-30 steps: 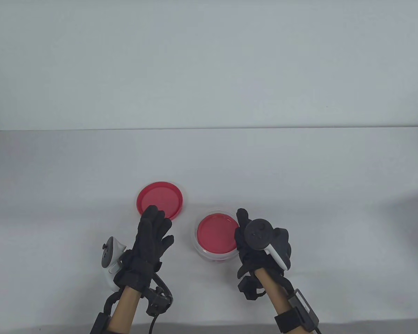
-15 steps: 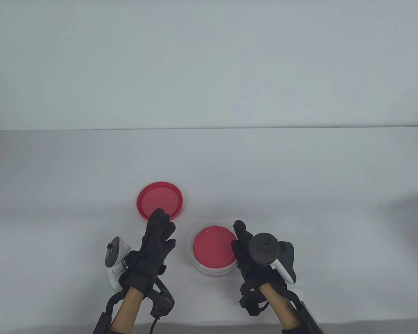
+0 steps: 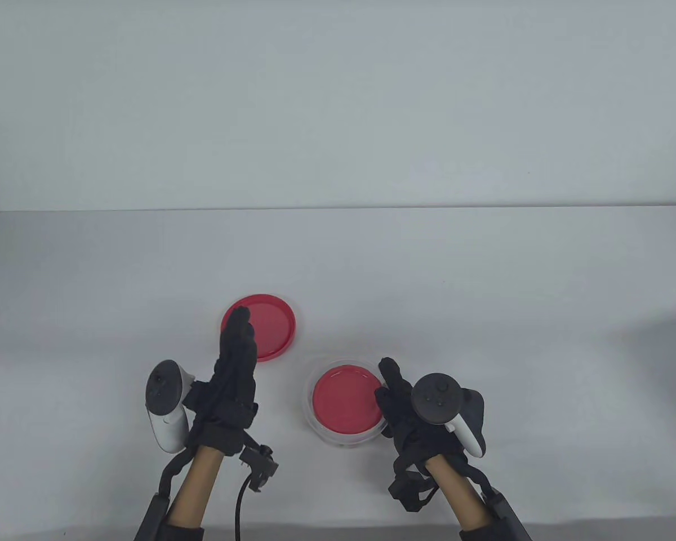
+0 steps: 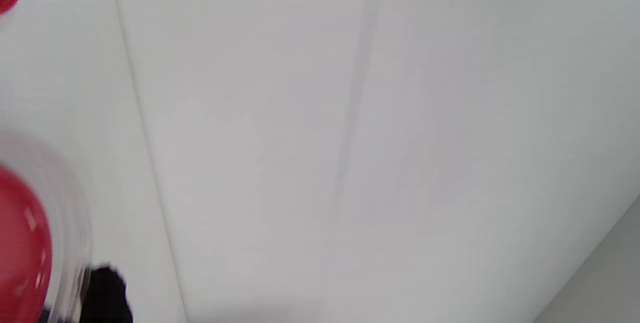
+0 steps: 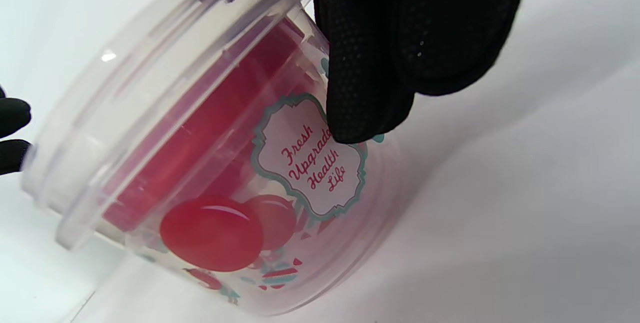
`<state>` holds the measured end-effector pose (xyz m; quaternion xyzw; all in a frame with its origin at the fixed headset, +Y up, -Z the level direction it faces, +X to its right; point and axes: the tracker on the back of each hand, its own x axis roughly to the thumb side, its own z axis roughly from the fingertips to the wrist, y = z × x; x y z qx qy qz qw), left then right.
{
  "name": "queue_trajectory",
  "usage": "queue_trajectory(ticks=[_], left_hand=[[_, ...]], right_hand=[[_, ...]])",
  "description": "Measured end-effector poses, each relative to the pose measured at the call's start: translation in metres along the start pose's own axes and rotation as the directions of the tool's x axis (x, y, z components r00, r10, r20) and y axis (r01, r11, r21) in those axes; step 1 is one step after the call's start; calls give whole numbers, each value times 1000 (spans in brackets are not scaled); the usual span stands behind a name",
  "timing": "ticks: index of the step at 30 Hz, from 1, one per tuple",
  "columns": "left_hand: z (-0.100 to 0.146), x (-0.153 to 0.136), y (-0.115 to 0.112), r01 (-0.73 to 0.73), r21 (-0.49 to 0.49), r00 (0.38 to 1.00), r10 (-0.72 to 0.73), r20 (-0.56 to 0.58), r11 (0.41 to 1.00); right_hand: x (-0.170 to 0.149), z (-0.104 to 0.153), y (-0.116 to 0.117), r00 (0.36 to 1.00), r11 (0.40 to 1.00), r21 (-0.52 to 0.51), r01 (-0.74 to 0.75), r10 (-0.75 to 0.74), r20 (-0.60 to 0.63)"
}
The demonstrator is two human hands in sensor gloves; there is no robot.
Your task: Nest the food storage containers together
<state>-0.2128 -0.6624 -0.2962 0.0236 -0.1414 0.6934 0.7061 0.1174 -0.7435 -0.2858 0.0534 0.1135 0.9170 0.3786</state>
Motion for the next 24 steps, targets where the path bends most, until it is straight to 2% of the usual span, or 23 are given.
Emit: queue_trajectory(ticks=[2,5,8,10,12,13,14,15,19,21,24], left_hand=[[-18,11,15,100,61,994,-97,-51,993],[-37,13,29,163,48,978,-155,-142,985],[-55,1,38,296,65,916,-264,-301,953],[-63,-12,41,401,52,836,-342,-430,915],[-69,-32,43,494,-12,699,-406,-588,869],[-70,-40,43,520,-43,647,-427,-632,853],[-70,-51,43,557,-89,568,-457,-684,826],[-70,-59,43,582,-113,517,-473,-714,806],[-65,-97,47,665,-243,238,-510,-827,706],[-64,-108,49,653,-309,148,-517,-843,691],[-62,-118,54,661,-333,72,-498,-864,673]], right_hand=[[-1,0,-1,1000,1000,10,23,-23,-4],[-1,-1,-1,1000,1000,12,25,-25,-4],[0,-1,-1,1000,1000,16,25,-25,-4],[0,-2,-1,1000,999,20,29,-29,-5],[0,-3,-1,999,999,27,32,-32,-5],[0,-3,-1,999,999,30,35,-35,-6],[0,-4,-1,999,998,35,42,-42,-9],[0,-4,-1,999,998,39,47,-47,-10],[-1,-6,-2,996,994,68,87,-85,-28],[-2,-7,-1,994,991,77,106,-103,-33],[-2,-7,-1,993,990,82,113,-111,-34]])
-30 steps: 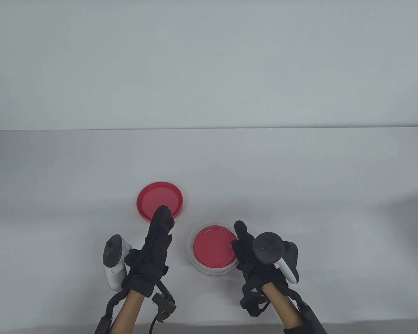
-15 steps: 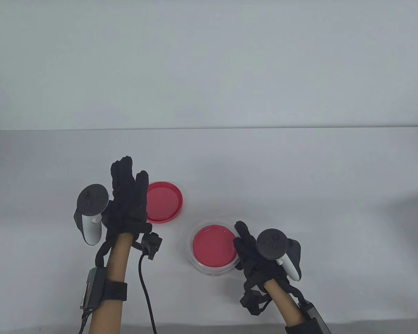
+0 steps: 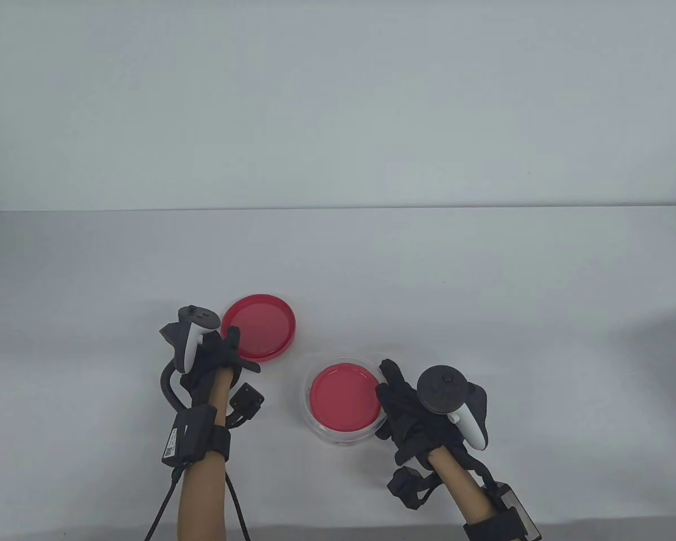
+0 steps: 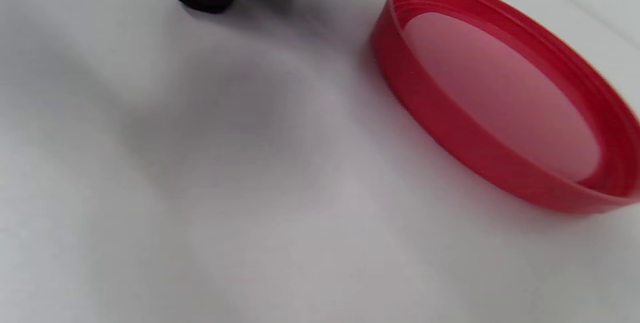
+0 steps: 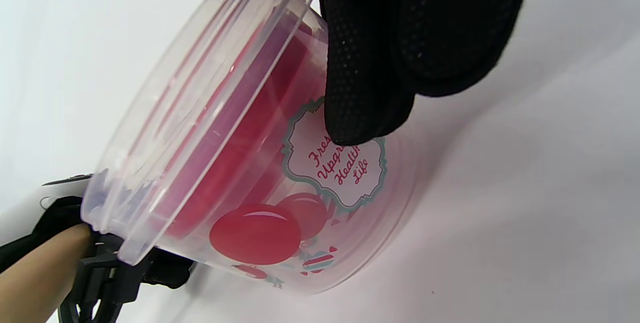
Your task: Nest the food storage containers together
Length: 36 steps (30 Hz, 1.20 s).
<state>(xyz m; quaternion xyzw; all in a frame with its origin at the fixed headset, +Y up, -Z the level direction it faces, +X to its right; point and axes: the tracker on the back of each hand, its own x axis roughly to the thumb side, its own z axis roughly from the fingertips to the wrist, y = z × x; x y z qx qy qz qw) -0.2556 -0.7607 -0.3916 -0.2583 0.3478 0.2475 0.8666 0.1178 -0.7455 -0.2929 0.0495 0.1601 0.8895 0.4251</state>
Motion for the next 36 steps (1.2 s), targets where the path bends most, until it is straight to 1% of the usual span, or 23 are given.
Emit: queue_trajectory(ticks=[3,6,8,13,18,20,23,25,26,29,32,34,35,36], left_hand=[[-3,0,1,34,-18,999,-35,-38,999],[-5,4,0,77,-15,995,-78,-69,997],[-5,9,-1,119,29,990,-116,-81,992],[-2,25,-6,205,54,971,-196,-136,977],[1,39,-14,336,108,928,-309,-207,936],[1,40,-17,335,118,929,-307,-206,935],[0,38,-20,284,135,947,-257,-191,949],[2,34,-20,266,160,957,-240,-164,951],[4,32,-21,256,179,963,-235,-131,950],[16,29,-22,264,284,964,-262,-46,922],[28,28,-19,254,346,957,-286,44,903],[34,27,-19,174,342,960,-237,152,924],[39,26,-18,129,323,951,-209,226,938],[43,26,-18,102,312,944,-191,268,945]], right_hand=[[0,0,1,1000,1000,2,-1,1,1],[0,0,1,1000,1000,4,7,-7,-2],[0,0,1,1000,1000,7,9,-9,-3],[0,0,1,1000,1000,10,10,-10,-4],[0,0,1,1000,1000,10,9,-9,-4],[0,0,1,1000,1000,11,7,-7,-3],[0,0,1,1000,1000,13,12,-12,-5],[0,0,2,999,999,21,34,-33,-11],[0,0,3,999,999,25,44,-44,-12],[0,0,3,998,998,28,57,-56,-15],[0,1,3,997,997,35,72,-71,-19],[-1,1,4,996,995,40,91,-90,-23],[-2,1,5,994,993,43,108,-107,-26],[-2,1,5,992,992,46,121,-120,-28]])
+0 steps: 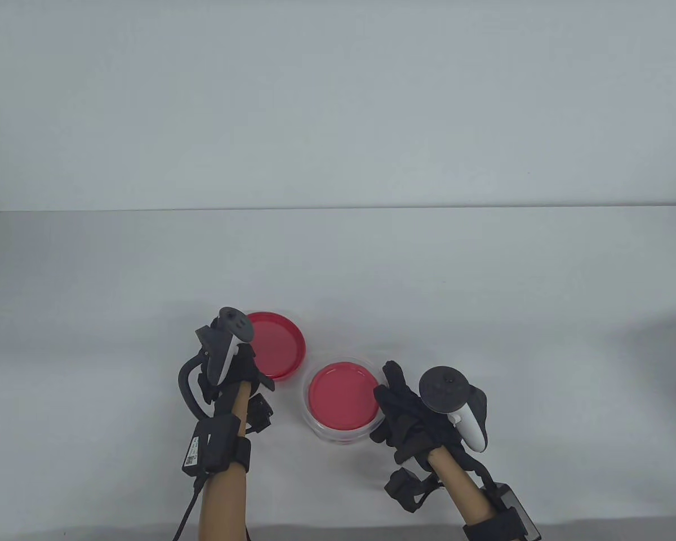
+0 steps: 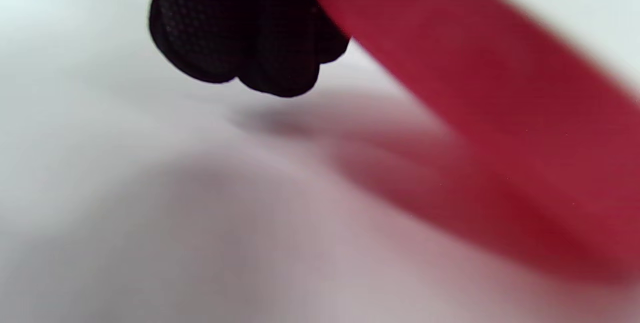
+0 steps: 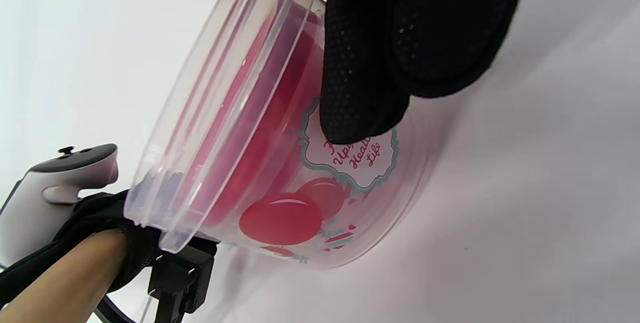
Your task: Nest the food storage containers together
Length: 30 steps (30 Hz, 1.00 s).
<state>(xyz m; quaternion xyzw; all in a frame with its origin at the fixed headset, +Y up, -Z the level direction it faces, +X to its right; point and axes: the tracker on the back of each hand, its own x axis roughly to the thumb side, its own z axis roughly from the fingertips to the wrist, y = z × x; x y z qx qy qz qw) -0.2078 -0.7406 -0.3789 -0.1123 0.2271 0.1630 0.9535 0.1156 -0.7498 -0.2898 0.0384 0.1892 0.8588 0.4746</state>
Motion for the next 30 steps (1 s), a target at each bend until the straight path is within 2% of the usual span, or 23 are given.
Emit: queue_trajectory(ticks=[3,6,11,14,16,18,20,21,23,25,28,30], left_hand=[[14,6,8,-61,8,989,59,136,998],[33,16,20,-54,53,969,40,244,997],[61,30,37,-102,82,929,66,363,991],[83,39,47,-128,99,881,67,469,987],[97,44,49,-90,79,843,33,537,993],[115,49,45,4,11,779,-10,627,1000],[132,53,37,91,-11,729,-59,682,996],[139,55,33,132,12,704,-102,703,991],[154,58,23,220,127,633,-241,735,967],[168,61,11,313,250,528,-386,756,916],[180,64,-8,374,294,420,-443,792,880],[182,66,-18,402,309,388,-466,795,862]], right_hand=[[-2,0,0,999,999,15,39,-39,-6],[-4,-1,1,997,997,25,74,-74,-11],[-5,-2,0,995,994,31,102,-101,-12],[-5,-2,0,994,993,30,110,-110,-11],[-5,-2,0,993,993,30,117,-117,-11],[-5,-2,0,991,991,15,133,-133,-14],[-6,-2,-1,988,988,11,155,-155,-20],[-7,-2,-1,986,986,9,164,-163,-23],[-8,-2,-2,983,983,10,182,-182,-29],[-9,-2,-3,978,978,10,207,-207,-38],[-11,-3,-3,971,972,21,235,-234,-44],[-12,-4,-4,968,968,33,248,-246,-47]])
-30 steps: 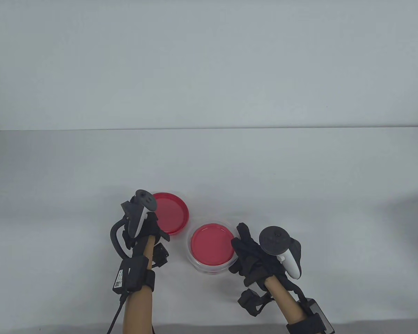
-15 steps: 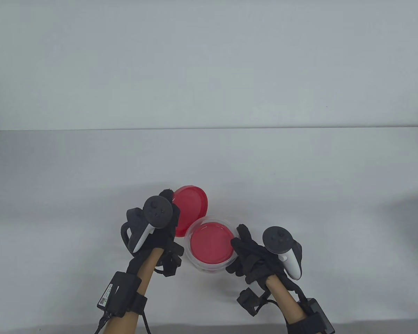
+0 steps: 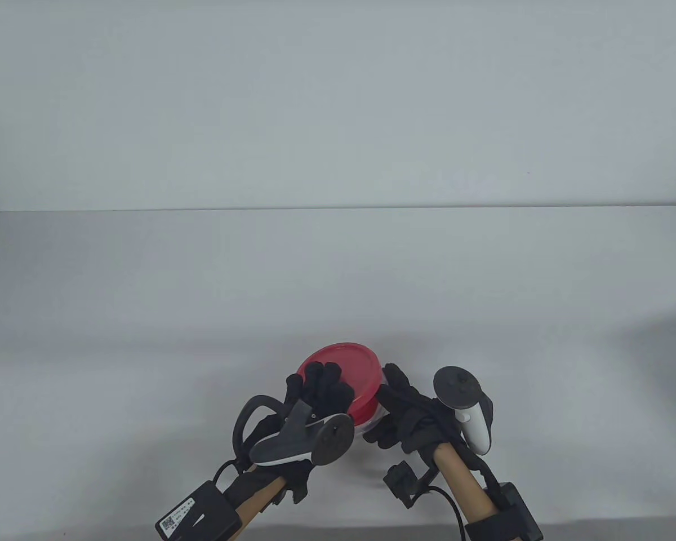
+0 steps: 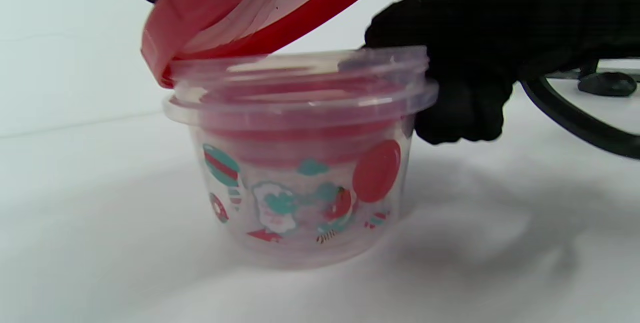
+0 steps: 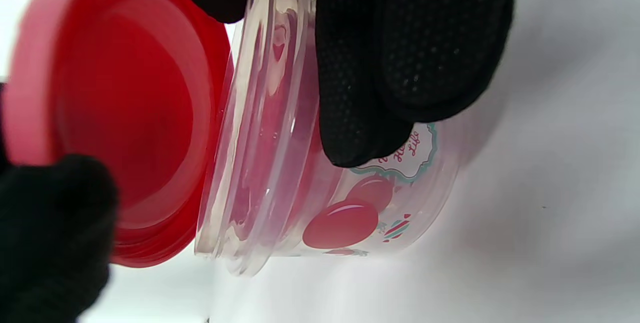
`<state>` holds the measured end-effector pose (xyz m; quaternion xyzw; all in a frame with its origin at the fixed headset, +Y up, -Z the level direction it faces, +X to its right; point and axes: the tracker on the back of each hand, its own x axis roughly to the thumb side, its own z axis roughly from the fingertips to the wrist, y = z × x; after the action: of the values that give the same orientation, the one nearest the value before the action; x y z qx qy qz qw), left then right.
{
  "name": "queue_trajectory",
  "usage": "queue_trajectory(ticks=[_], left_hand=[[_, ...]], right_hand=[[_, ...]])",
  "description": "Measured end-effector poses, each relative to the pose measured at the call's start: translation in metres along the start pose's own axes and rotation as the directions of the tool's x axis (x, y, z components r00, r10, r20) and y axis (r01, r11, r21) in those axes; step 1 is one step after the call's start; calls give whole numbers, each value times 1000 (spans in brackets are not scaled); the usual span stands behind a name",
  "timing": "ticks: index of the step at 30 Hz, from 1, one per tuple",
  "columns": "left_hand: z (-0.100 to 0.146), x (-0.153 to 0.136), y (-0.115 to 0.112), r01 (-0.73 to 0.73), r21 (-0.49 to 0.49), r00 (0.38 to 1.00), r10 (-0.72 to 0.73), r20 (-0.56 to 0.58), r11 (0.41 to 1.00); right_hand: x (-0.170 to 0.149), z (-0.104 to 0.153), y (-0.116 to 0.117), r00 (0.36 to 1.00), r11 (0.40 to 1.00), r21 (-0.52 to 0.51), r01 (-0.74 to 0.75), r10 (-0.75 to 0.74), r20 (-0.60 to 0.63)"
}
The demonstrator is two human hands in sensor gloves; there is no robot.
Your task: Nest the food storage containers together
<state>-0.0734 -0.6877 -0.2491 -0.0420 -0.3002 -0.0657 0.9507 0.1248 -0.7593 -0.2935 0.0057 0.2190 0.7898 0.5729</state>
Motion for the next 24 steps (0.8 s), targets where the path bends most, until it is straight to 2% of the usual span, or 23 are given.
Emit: queue_trajectory(ticks=[8,11,13,16,18,20,24], left_hand=[[-1,6,-15,50,-25,998,-49,28,998],[-1,8,-18,69,-24,997,-69,31,997],[-2,9,-21,77,-40,996,-76,36,996],[-3,10,-23,82,-49,996,-80,45,995],[-2,11,-24,95,-49,995,-93,44,994],[-3,11,-24,95,-45,995,-93,47,994],[-4,11,-26,93,-64,994,-89,59,994]], right_hand=[[-9,-4,-5,983,980,72,183,-182,-31],[-8,-3,-5,992,991,42,126,-125,-35],[-5,-2,-5,999,999,-26,21,-22,-40],[-2,0,-5,988,981,-116,-156,154,-29],[-4,-2,-4,994,989,-101,-109,107,-21],[-8,-4,-4,1000,997,-71,16,-18,-25],[-18,-10,-5,974,975,-9,222,-222,-54]])
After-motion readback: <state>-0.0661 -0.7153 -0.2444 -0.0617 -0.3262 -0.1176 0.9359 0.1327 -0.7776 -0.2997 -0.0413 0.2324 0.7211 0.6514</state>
